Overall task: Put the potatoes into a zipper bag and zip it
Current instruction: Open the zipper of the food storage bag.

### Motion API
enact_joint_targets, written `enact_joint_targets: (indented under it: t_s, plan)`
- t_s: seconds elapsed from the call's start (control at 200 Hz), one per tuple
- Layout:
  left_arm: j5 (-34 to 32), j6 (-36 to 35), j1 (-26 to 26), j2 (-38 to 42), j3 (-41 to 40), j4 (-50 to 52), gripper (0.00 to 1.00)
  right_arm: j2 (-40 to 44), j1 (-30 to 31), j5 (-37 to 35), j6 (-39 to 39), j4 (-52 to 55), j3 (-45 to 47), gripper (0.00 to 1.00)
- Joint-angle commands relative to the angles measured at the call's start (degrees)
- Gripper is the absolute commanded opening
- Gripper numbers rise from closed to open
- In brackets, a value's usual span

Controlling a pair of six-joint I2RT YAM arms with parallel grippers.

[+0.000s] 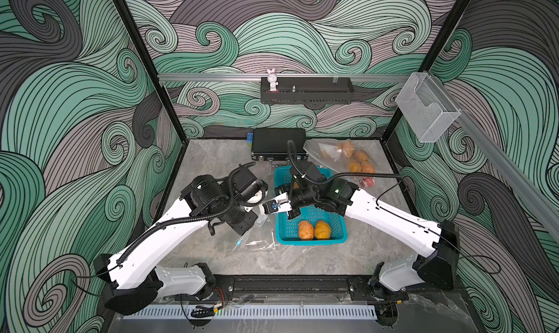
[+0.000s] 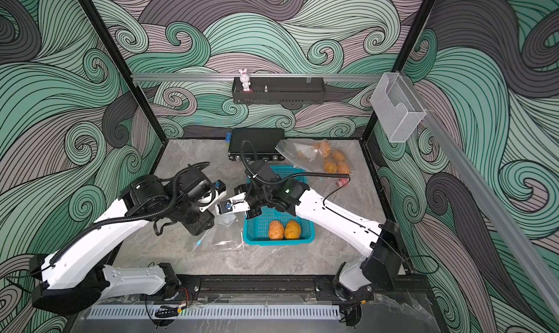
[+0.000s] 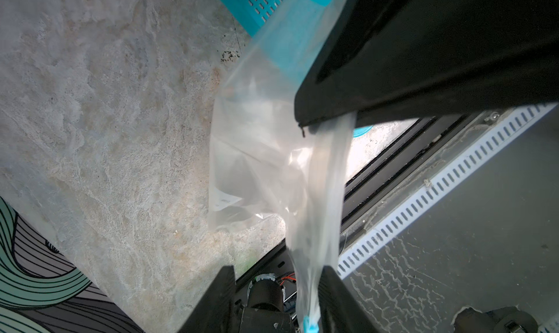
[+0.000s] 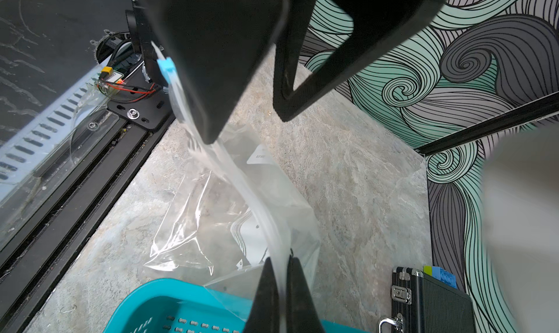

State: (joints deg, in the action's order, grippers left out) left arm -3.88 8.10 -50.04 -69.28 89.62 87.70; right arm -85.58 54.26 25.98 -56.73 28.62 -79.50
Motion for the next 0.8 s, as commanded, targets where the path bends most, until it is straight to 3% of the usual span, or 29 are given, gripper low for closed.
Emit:
enact_joint_targets:
  t_s: [0.0,0.565,0.741,0.796]
  plan:
    - [-1.01,1.35,-0.32,0.55,0.41,-0.6,0.47,0.23,-0.3,1.84,2.87,-1.62,-0.01,0.0]
    - [-4.36,4.8,-0.28,3.19,-0.64,-2.8,0.5,0.11,-0.3,1.33,12.39,-6.81,0.22,0.0]
    - [-5.17,5.37,-0.23,2.67,-0.35,-3.14,0.47,0.13,-0.3,1.82,16.22,-9.51,0.06,0.0]
    - [-5.77,5.68,-0.23,2.37,-0.07,-3.14,0.41,0.14,-0.3,2.67,15.89,-9.46,0.24,0.0]
